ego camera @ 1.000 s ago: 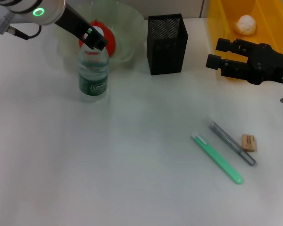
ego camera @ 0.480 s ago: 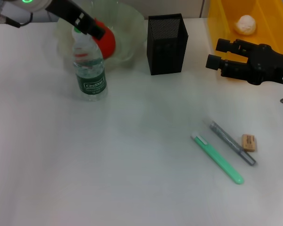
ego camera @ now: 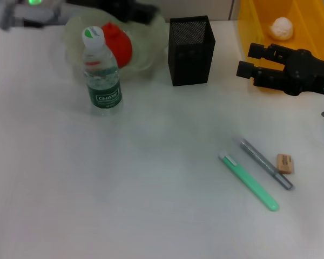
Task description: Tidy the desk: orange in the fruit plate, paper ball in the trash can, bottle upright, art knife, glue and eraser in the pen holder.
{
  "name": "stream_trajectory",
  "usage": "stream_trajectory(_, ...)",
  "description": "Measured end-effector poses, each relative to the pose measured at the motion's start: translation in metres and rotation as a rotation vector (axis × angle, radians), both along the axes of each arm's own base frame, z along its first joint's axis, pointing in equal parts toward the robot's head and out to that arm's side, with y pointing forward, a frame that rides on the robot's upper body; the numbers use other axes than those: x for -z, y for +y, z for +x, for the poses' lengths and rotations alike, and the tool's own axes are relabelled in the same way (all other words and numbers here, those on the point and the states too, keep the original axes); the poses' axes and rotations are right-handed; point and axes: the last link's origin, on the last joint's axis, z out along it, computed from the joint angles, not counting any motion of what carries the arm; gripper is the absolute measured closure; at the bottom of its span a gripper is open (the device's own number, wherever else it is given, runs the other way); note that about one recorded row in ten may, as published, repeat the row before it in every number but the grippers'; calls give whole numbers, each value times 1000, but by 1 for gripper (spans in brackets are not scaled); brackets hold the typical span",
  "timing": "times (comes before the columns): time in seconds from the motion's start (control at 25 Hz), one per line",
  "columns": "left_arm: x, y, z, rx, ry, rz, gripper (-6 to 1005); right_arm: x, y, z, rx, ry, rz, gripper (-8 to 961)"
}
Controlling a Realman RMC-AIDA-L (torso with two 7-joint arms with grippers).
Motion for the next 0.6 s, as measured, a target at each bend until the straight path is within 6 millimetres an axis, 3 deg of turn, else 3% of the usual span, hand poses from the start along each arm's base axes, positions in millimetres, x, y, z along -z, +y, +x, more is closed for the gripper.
stream_trajectory(0.08, 5, -12, 1, 75, -93, -37, 231, -1, 0, 1, 6, 0, 1, 153)
stream_trajectory(0.16, 22, -37, -10, 207, -262, -109, 231, -2, 2, 1, 18, 0, -1, 153)
stream_trajectory(0.28, 27, -41, -14, 232, -287, -121, 231, -5, 4, 1, 25, -2, 0, 153)
stream_trajectory(0.6, 66, -51, -55, 234, -483, -183, 231, -13, 13, -2, 73, -15, -15, 153)
